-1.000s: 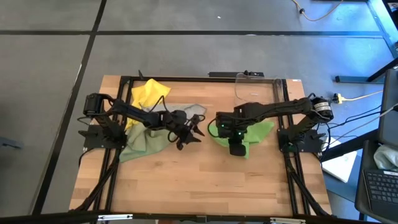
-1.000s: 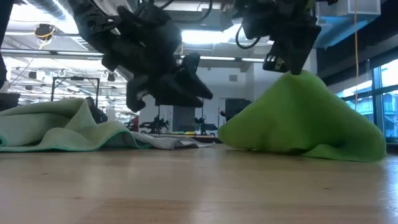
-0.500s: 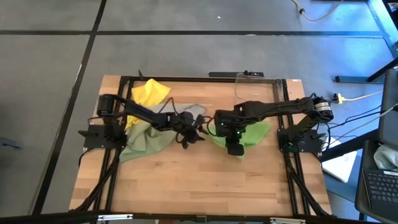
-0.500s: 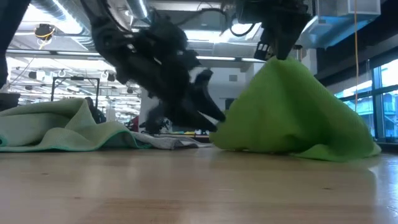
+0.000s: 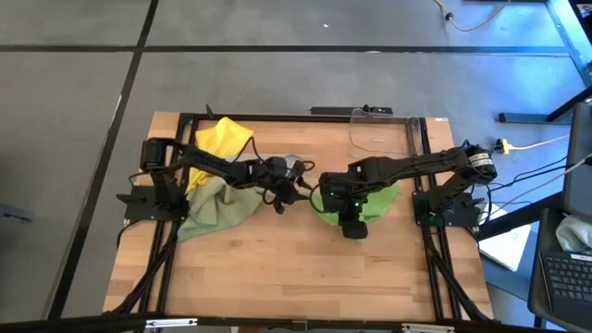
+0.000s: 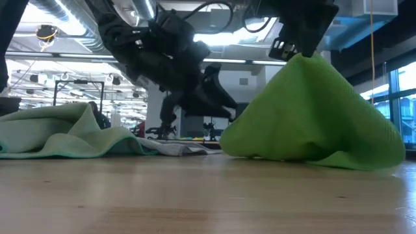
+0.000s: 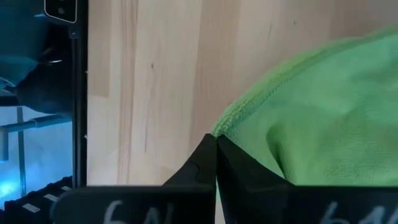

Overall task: Fold microfiber towels
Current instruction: Fold the green cloth

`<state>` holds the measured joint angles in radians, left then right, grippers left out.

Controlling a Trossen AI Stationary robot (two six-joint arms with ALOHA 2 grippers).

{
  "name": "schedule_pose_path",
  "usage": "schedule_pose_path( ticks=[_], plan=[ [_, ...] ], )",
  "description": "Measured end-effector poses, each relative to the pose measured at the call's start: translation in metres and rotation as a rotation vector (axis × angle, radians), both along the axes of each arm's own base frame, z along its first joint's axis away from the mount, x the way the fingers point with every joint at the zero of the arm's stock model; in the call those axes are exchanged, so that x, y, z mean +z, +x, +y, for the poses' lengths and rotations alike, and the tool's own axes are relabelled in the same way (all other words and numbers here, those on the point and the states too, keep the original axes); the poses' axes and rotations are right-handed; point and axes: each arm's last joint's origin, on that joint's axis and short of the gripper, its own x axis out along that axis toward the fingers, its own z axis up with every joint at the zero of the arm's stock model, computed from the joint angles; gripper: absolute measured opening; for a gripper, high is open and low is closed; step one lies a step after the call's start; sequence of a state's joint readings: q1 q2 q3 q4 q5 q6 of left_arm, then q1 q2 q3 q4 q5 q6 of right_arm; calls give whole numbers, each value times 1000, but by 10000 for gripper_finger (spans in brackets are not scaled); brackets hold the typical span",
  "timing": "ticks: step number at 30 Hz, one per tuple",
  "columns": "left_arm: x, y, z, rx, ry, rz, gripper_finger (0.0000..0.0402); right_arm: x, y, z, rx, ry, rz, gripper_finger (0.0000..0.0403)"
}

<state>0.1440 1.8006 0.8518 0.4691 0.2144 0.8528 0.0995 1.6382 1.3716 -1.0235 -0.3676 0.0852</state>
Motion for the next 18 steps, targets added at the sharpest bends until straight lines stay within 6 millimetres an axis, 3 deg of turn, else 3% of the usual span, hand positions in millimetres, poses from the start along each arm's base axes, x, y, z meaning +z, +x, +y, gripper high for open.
schedule_pose_path(
  ticks=[7,13,18],
  plan=[
    [-4,2,-15,-213,-235,46,154,0,0,1,9,-8,-8,3],
    [-14,7,-22,-140,-121,42,154,0,2,1,14,-7,-27,4],
    [-7,11,-14,-124,-166,-49,154,0,1,1,15,9,-19,4]
  ],
)
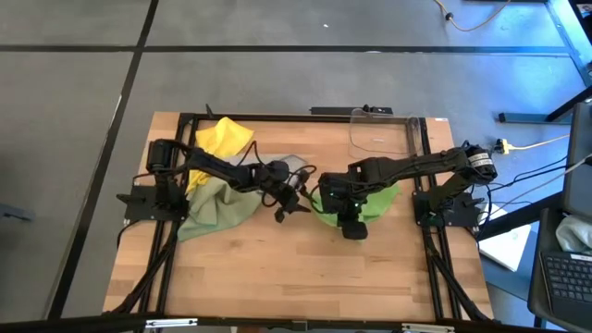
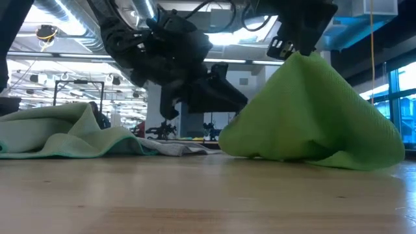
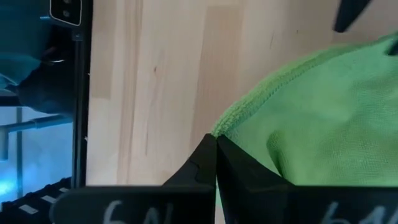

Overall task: Fold microfiber towels
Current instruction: Fold the green cloth

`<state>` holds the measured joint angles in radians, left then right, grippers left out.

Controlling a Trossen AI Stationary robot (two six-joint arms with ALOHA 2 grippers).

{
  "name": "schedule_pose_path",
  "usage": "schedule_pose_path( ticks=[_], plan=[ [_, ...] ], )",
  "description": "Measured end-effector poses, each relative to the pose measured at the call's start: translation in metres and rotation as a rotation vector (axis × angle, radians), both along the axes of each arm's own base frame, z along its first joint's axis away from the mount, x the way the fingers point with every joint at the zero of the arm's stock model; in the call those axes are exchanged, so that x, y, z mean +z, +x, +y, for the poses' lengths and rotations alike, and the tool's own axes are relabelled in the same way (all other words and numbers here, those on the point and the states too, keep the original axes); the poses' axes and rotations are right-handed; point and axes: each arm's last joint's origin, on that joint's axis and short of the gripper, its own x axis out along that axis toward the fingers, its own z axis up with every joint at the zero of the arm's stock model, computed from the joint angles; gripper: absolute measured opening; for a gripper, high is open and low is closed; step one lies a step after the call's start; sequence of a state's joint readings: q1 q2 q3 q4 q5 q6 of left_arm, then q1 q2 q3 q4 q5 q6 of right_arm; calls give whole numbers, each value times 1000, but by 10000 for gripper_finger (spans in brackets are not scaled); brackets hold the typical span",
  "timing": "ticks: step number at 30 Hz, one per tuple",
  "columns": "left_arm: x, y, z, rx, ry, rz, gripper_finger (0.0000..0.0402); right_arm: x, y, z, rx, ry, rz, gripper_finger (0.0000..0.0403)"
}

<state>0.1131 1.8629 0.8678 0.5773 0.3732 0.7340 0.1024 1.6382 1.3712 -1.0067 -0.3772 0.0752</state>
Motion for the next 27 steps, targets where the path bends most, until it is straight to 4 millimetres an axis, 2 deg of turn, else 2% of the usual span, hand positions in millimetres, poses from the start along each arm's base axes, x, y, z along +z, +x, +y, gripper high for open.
schedule_pose_path(
  ticks=[6,10,16,27],
  plan=[
    [0,-1,5,-30,-38,2,154,0,0,1,6,16,2,5],
    [-19,-1,4,-47,-88,90,154,0,0,1,8,16,0,5],
    [-41,1,9,43,-35,129,154,0,0,0,11,16,-3,5],
    [-44,-3,29,145,-126,190,153,0,-3,1,15,33,27,5]
  ],
)
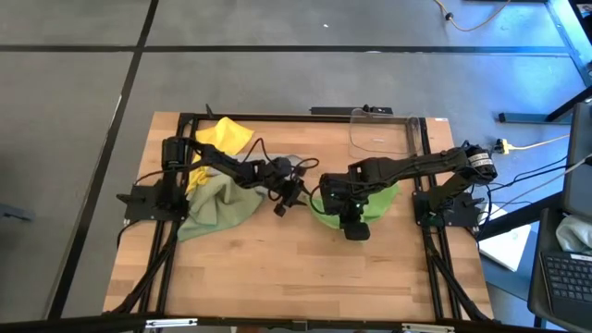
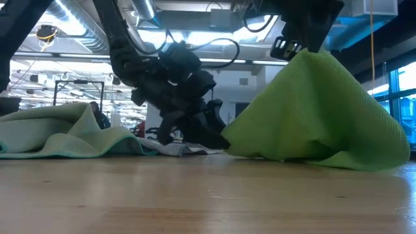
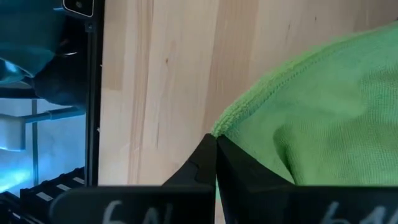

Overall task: Fold microfiber towels
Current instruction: Fold the green cloth

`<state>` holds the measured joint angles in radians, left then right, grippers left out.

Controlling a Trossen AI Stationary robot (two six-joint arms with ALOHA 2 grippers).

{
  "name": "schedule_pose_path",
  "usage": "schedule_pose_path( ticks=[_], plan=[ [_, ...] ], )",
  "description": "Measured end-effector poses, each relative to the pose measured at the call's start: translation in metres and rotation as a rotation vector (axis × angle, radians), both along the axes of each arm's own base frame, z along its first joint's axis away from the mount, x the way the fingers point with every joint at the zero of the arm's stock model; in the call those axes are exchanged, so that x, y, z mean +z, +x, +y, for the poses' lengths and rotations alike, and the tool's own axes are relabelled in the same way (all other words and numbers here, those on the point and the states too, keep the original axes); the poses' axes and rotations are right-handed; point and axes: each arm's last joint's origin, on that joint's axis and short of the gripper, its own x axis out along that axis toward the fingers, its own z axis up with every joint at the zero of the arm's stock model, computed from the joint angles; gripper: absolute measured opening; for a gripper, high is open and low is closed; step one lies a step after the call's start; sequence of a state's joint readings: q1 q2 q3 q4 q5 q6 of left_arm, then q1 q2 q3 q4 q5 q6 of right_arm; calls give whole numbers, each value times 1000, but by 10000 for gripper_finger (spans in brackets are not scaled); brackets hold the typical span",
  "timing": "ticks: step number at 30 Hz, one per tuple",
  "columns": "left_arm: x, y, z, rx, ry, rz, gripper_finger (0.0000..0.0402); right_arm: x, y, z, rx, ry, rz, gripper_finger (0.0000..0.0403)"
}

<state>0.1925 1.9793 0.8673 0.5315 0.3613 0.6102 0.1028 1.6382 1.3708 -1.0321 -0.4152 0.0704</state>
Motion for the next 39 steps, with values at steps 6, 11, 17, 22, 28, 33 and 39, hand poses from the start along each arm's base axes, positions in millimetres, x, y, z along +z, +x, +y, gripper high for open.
schedule_pose_path(
  ticks=[6,11,17,22,28,33,39],
  plan=[
    [-1,0,-6,-19,-2,9,117,0,-1,3,6,-2,2,5],
    [0,1,-11,-35,-2,5,47,0,-1,3,-10,2,10,5],
    [0,1,-9,8,-14,14,6,0,-1,3,-22,3,16,5],
    [18,-2,-8,52,40,11,1,-1,-1,3,-37,6,27,15],
    [71,-17,-4,153,195,-38,0,-25,-4,13,-49,16,41,51],
    [124,-38,2,234,243,-151,0,-72,-17,23,-68,16,69,61],
    [168,-63,2,290,246,-268,0,-122,-47,24,-148,-25,179,54]
  ],
)
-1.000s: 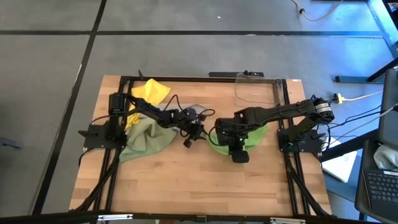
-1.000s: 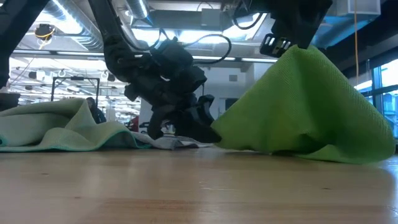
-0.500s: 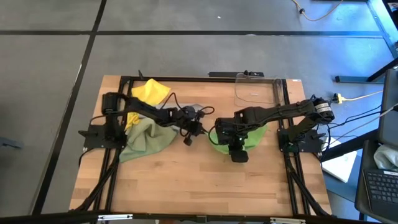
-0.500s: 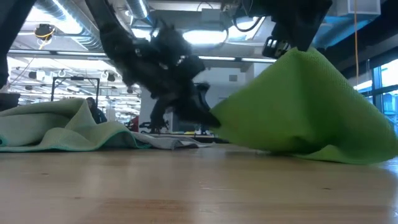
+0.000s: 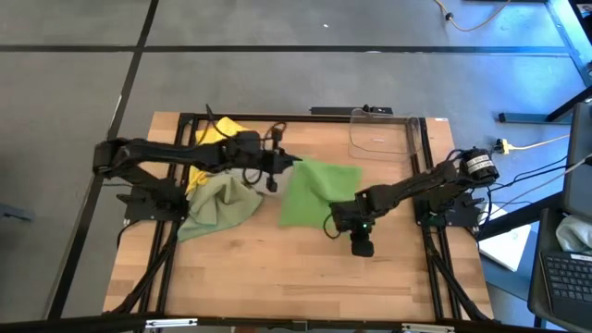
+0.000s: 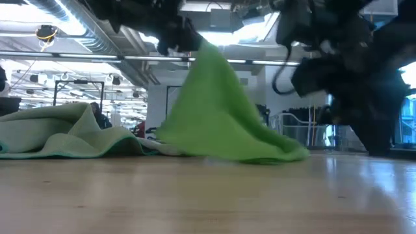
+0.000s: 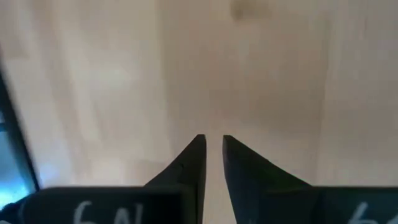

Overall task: Fold microfiber towels
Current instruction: Fold the green cloth

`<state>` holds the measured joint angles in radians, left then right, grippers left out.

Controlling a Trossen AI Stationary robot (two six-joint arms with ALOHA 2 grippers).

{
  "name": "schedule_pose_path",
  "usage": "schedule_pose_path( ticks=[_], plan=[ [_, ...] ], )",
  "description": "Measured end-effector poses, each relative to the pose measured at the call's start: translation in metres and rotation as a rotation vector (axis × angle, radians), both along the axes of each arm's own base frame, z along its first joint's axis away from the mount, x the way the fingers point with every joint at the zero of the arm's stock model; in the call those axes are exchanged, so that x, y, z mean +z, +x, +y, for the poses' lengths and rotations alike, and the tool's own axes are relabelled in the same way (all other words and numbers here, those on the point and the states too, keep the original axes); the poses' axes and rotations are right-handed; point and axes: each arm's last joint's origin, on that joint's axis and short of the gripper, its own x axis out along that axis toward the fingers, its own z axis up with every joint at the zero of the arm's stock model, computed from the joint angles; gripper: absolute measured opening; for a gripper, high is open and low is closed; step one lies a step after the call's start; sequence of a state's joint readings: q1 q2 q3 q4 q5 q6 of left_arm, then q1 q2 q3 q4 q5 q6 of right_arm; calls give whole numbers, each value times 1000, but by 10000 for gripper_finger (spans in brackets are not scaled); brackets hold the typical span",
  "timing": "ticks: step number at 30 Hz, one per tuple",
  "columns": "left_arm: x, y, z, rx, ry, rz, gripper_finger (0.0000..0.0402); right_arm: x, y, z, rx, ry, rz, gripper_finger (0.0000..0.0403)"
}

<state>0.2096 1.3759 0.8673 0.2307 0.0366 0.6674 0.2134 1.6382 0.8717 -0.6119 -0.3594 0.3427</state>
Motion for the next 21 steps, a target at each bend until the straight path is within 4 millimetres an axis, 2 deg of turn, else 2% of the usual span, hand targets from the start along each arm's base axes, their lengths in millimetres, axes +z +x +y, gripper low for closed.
schedule_pose_path(
  ticks=[3,6,10,13,15,17,21],
  plan=[
    [9,-5,-3,0,5,-31,0,-9,-7,-2,-44,-11,34,40],
    [10,-5,-8,27,18,-31,0,-9,-5,-2,-74,-78,3,23],
    [8,-5,-13,71,65,3,0,0,13,6,-35,-157,-200,9],
    [9,-4,-16,116,132,28,0,9,26,11,31,-152,-365,9],
    [20,-2,-17,155,178,57,0,17,35,12,65,-171,-466,14],
    [38,0,-19,192,209,84,0,25,44,11,40,-262,-566,20],
    [64,2,-20,247,214,129,0,42,62,3,-197,-484,-803,30]
  ],
)
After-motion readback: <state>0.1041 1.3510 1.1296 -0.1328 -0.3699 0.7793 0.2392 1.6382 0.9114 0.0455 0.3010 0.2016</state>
